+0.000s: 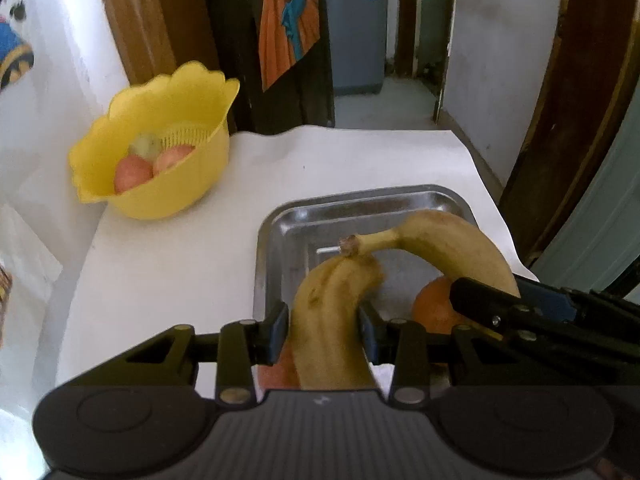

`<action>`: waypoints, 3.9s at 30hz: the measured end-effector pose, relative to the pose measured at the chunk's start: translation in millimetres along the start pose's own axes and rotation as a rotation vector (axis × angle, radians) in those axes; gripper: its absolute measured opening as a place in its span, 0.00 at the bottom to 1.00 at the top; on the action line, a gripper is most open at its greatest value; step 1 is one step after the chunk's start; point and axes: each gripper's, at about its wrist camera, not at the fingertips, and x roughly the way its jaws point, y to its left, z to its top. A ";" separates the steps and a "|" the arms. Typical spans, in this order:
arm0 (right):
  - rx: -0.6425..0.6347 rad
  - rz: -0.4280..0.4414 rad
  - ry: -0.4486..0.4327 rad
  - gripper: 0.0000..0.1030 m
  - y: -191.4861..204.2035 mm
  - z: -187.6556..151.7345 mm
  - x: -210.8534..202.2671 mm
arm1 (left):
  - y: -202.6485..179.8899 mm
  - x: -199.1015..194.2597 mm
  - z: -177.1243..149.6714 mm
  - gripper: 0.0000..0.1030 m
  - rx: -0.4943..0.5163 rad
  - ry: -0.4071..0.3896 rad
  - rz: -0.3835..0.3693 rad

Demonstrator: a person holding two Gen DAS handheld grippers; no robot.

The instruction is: Organize fruits

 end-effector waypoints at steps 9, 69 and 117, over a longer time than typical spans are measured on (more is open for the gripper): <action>-0.001 0.017 -0.007 0.42 -1.5 -0.7 -4.6 | 0.8 -7.0 -4.5 0.45 -0.008 -0.026 0.002; -0.173 0.127 -0.243 0.99 0.2 -100.0 -123.8 | 40.9 -111.6 -190.3 0.99 -0.319 -0.404 0.156; -0.331 0.086 -0.391 0.99 49.7 -269.6 -299.0 | 3.4 -259.2 -384.4 0.99 -0.346 -0.591 0.219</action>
